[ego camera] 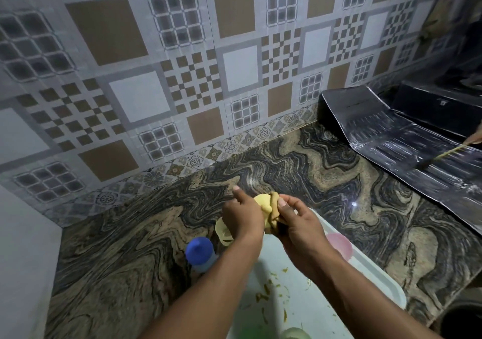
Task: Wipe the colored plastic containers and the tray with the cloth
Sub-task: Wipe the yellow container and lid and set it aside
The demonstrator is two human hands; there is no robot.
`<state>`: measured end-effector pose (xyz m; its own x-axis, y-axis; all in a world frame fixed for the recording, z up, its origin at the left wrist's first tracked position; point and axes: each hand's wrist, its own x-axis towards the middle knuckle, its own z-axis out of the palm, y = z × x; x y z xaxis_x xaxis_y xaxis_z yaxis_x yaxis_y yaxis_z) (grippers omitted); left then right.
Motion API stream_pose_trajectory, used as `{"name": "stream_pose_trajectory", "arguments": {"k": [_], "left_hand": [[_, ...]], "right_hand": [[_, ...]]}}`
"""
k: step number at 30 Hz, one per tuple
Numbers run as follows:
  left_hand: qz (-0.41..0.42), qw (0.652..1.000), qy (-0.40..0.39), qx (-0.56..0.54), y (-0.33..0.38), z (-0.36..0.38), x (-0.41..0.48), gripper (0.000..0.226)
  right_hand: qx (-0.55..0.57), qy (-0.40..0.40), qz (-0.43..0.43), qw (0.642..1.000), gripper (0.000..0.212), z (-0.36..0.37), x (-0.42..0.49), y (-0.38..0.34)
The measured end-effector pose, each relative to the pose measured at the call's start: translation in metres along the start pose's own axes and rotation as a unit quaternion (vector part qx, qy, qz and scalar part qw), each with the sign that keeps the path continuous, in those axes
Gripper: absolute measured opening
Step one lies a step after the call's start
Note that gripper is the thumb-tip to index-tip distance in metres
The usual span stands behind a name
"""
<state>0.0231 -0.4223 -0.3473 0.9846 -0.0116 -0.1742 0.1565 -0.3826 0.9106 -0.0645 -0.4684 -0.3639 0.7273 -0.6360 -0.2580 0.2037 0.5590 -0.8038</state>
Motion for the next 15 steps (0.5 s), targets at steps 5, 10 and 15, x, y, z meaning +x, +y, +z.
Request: {"name": "stream_pose_trajectory", "arguments": {"k": [5,10,15], "left_hand": [[-0.089,0.938,-0.332,0.048,-0.007,-0.010,0.011,0.071],[0.029,0.997,-0.071,0.031,0.010,0.001,0.004,0.060],[-0.116,0.986,-0.104,-0.066,-0.003,0.001,-0.009,0.063]], "right_hand": [[-0.121,-0.061,0.106,0.985,0.014,-0.017,0.003,-0.029],[-0.083,-0.053,0.016,0.995,0.016,0.000,0.010,-0.024],[-0.011,0.050,0.017,0.999,0.022,0.004,0.001,0.005]]}}
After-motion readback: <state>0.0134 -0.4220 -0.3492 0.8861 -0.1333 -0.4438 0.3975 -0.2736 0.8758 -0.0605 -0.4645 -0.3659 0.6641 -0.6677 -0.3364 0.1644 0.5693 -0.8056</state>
